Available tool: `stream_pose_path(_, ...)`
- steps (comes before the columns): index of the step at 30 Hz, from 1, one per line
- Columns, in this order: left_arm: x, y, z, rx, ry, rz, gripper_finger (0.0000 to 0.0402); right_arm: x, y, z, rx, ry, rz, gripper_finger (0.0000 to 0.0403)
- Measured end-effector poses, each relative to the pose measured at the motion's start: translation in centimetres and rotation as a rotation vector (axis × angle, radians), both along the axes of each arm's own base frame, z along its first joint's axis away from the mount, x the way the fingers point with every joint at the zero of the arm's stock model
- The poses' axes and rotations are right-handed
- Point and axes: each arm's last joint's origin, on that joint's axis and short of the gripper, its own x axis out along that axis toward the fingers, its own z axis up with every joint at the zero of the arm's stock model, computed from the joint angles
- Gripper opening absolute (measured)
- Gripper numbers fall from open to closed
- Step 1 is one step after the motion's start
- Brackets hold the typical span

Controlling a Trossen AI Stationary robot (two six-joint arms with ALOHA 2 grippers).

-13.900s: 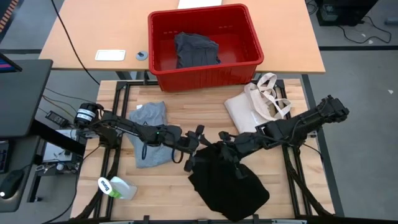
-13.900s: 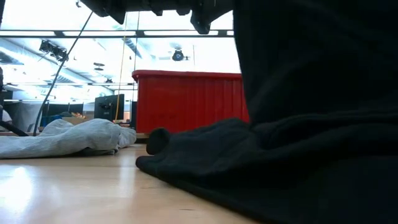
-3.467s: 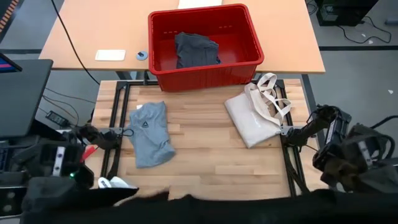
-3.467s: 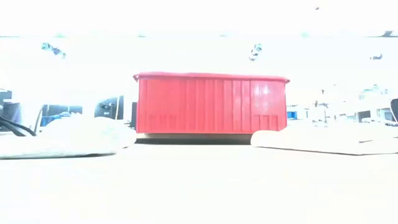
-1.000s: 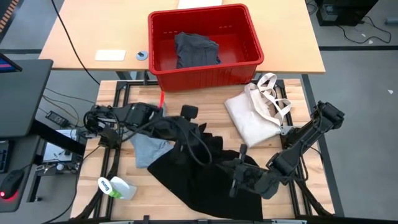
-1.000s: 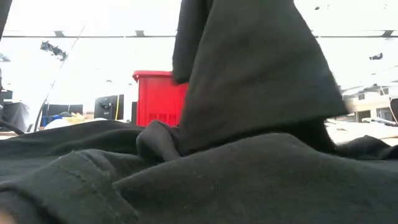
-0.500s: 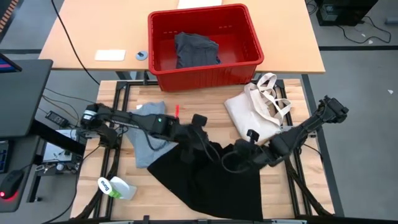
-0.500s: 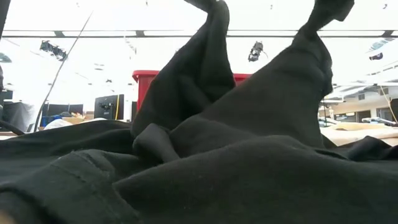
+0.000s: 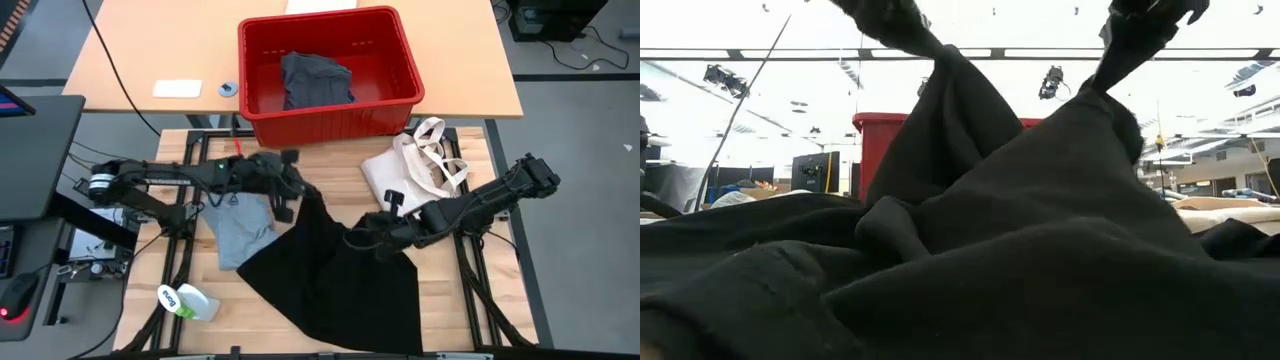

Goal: Fold Laundry from Bin
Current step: Fold the black shirt

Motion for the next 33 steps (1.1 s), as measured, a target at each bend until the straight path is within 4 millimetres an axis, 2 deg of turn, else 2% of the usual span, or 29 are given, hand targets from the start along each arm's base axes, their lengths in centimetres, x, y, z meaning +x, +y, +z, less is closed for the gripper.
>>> stream_pose_path(6,-1.4,5.3,-2.6,0.05,-0.152,0.178,0.002,1.1,-5.0,0.1,-0.095,0.039,-0.098,0.0027)
stream_pose_path(12,-2.7,9.4,-2.2,0.032,-0.316,0.35,0.002,1.3,-10.3,0.3,-0.182,0.035,-0.295,0.0021)
stream_pose_path(15,-3.4,10.9,-1.9,-0.043,-0.377,0.438,0.0021,1.3,-12.1,0.3,-0.176,0.058,-0.293,0.0024)
stream_pose_path(18,-3.8,11.5,-2.2,-0.045,-0.361,0.489,0.0035,1.4,-13.5,0.4,-0.18,0.069,-0.261,0.0053)
stream_pose_path(21,-3.8,11.4,-2.2,-0.048,-0.353,0.488,0.0078,1.5,-14.8,0.6,-0.17,0.06,-0.245,0.0105)
stream_pose_path(27,-3.8,11.4,-2.3,-0.048,-0.311,0.488,0.0224,0.7,-17.1,0.7,-0.162,0.099,-0.31,0.0221)
stream_pose_path(30,-4.1,11.1,-1.5,-0.037,-0.235,0.477,0.0291,0.0,-17.4,1.2,-0.118,0.141,-0.345,0.0263)
stream_pose_path(33,-4.3,10.7,-0.1,-0.039,-0.153,0.464,0.0335,-0.7,-17.3,2.0,-0.105,0.2,-0.363,0.029)
